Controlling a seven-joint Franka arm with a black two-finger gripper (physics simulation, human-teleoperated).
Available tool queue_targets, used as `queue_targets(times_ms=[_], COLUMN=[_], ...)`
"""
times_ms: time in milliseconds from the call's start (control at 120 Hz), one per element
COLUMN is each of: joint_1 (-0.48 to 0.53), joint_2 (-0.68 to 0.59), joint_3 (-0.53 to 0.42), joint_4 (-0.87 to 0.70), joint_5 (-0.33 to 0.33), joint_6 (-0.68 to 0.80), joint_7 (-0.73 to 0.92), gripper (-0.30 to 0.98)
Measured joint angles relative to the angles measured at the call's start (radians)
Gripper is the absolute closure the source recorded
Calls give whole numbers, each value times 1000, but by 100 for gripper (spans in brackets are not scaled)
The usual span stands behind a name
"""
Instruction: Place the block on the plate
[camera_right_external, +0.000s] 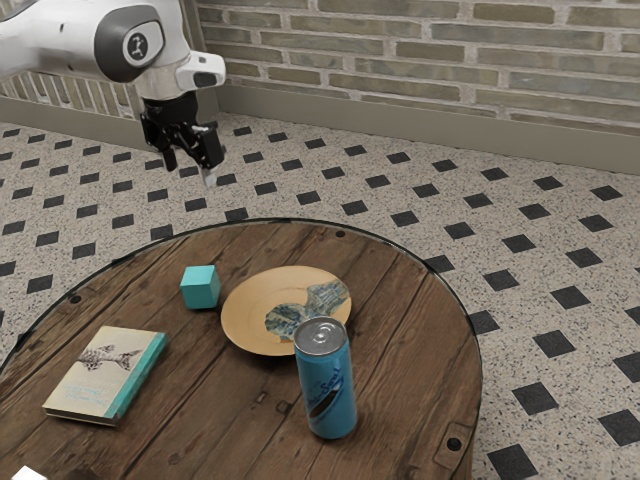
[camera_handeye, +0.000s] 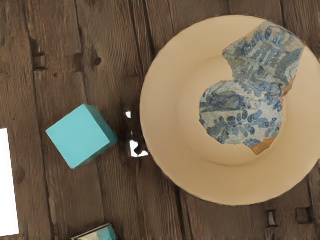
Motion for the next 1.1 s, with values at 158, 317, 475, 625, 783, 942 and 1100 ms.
queue_targets(times_ms=[158, 317, 475, 625, 783, 942, 1100], joint_1=[1, 2, 58, 100, 268, 373, 399], joint_2=[0, -24, 26, 149, 287, 368, 424], joint_3=[0, 0, -1, -6, -161, -244, -254], joint_4=[0, -104, -141, -111, -49, -34, -29], joint_5=[1, 0, 22, 35, 80, 130, 133], joint_6=[-7, -19, 21, 115, 206, 292, 336], joint_7=[11, 19, 116, 279, 468, 637, 756], gripper=[0, 0, 0, 0, 0, 0, 0])
